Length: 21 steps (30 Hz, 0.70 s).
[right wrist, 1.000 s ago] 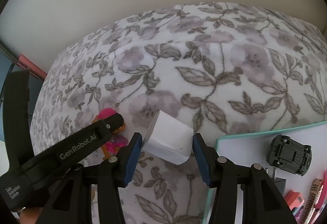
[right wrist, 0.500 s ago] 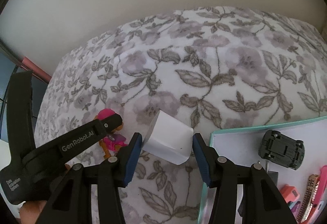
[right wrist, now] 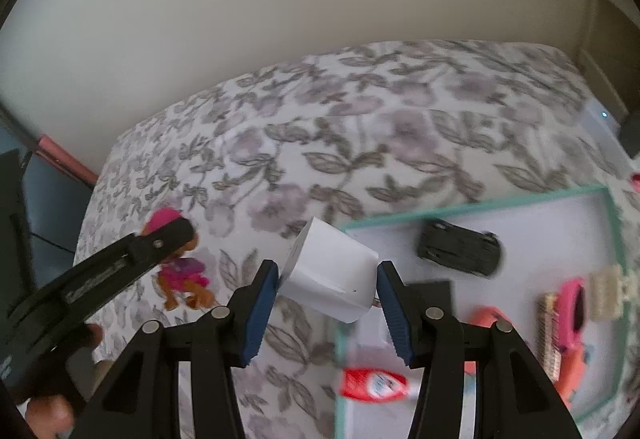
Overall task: Organize rigid objects
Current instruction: 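Carry dog figure and white charger into the tray and open both tools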
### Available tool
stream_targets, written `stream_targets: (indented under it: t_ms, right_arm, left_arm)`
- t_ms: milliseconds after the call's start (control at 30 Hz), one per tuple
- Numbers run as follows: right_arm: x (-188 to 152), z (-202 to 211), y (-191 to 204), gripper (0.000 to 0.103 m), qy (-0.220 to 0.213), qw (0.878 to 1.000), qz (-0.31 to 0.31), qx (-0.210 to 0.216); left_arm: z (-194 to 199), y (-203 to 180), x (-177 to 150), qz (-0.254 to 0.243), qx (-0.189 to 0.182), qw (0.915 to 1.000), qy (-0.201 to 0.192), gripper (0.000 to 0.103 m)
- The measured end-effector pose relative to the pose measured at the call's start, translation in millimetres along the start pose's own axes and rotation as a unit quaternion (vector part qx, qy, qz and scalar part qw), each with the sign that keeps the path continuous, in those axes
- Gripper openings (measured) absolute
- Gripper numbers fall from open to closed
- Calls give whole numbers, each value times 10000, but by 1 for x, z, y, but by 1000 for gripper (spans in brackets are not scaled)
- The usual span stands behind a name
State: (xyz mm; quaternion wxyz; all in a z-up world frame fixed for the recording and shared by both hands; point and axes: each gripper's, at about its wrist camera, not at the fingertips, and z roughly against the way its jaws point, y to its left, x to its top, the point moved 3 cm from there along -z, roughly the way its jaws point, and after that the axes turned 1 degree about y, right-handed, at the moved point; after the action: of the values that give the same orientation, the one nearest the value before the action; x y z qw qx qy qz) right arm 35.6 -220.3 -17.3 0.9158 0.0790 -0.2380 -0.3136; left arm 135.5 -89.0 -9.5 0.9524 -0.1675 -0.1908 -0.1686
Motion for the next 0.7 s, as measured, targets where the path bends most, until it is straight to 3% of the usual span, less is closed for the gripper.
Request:
stream_targets:
  t_ms: [267,700]
  right_arm:
    - [-30,33,-47,54,34,9983,-365,-459]
    - [-72,48,-99,54,306,9920,-679,-1023]
  left_arm:
    - [15,-49,-38,-600,-231,9979,72,39]
    - [-3,-86,-98,-1105,-275,9905,770,39]
